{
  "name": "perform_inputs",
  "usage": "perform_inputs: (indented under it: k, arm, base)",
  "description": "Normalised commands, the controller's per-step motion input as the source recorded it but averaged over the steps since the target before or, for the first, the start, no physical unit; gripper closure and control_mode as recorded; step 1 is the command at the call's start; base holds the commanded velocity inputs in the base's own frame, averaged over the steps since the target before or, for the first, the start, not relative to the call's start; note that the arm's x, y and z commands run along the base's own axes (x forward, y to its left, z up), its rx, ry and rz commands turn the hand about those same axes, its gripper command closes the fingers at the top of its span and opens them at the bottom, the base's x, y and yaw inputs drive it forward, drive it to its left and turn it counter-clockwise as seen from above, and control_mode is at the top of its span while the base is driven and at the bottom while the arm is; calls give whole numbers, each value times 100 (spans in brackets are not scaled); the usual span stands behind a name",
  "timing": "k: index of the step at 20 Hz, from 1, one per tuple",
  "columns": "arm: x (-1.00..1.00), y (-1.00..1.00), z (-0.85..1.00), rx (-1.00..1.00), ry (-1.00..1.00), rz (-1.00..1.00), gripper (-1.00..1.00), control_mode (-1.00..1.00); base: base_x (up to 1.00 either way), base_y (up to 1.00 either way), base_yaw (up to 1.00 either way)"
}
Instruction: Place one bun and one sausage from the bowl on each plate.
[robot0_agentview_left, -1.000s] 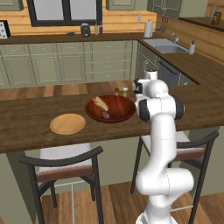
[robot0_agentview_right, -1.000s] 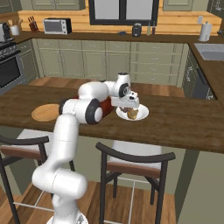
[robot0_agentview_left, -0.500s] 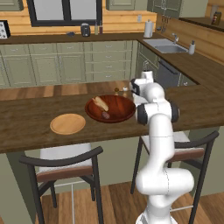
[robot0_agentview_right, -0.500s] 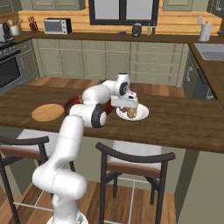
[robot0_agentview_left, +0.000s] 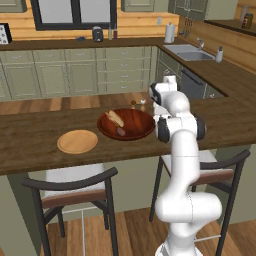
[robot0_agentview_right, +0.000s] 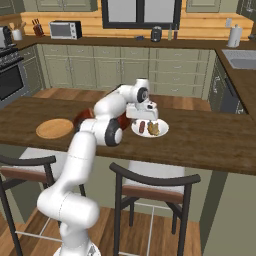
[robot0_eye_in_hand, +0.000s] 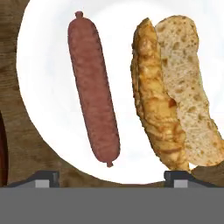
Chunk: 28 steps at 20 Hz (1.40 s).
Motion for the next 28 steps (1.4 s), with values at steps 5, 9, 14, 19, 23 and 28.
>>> perform_inputs:
  k: [5,9,14,19,23,28]
  arm:
    - [-100,19,0,0,-22,1,-100,-100]
    - [-100,41,10,0,-26,1,-100,-100]
    - [-100,34,75,-2,-13,5,-100,-100]
    - [-100,4,83,0,-8,10,-100,-100]
    - [-100,13,29,-1,-30,9,-100,-100]
    - [-82,25,27,0,-28,8,-100,-100]
  base:
    - [0,0,0]
    - [0,0,0]
    - [0,0,0]
    - [0,0,0]
    - [0,0,0]
    - [0,0,0]
